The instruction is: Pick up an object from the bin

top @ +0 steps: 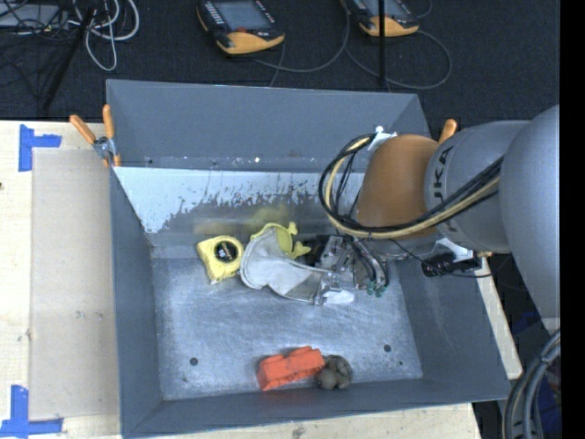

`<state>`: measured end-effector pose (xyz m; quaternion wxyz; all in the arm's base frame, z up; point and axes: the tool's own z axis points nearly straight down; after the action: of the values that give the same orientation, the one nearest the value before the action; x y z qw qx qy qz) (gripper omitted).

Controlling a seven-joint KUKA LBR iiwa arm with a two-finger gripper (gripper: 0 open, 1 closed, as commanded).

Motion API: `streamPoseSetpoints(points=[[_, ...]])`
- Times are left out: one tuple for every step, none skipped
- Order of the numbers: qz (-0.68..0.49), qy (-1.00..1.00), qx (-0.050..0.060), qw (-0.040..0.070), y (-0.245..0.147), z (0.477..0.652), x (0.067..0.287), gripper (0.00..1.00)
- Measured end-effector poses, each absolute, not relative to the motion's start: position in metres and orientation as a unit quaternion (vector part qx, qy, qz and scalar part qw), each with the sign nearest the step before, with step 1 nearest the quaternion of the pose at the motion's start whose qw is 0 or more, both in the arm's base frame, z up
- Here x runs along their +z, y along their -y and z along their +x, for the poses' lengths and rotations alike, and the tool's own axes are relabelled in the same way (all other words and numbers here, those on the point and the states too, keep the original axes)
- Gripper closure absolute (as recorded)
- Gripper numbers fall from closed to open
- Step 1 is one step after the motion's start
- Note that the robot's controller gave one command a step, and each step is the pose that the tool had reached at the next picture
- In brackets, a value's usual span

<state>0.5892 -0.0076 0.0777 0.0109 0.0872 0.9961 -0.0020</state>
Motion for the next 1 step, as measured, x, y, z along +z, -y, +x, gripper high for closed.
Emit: streamPoseSetpoints(points=[[0.087,-0.996,-0.002,0.011,0.0076,0.5892,0.0777,1.0]])
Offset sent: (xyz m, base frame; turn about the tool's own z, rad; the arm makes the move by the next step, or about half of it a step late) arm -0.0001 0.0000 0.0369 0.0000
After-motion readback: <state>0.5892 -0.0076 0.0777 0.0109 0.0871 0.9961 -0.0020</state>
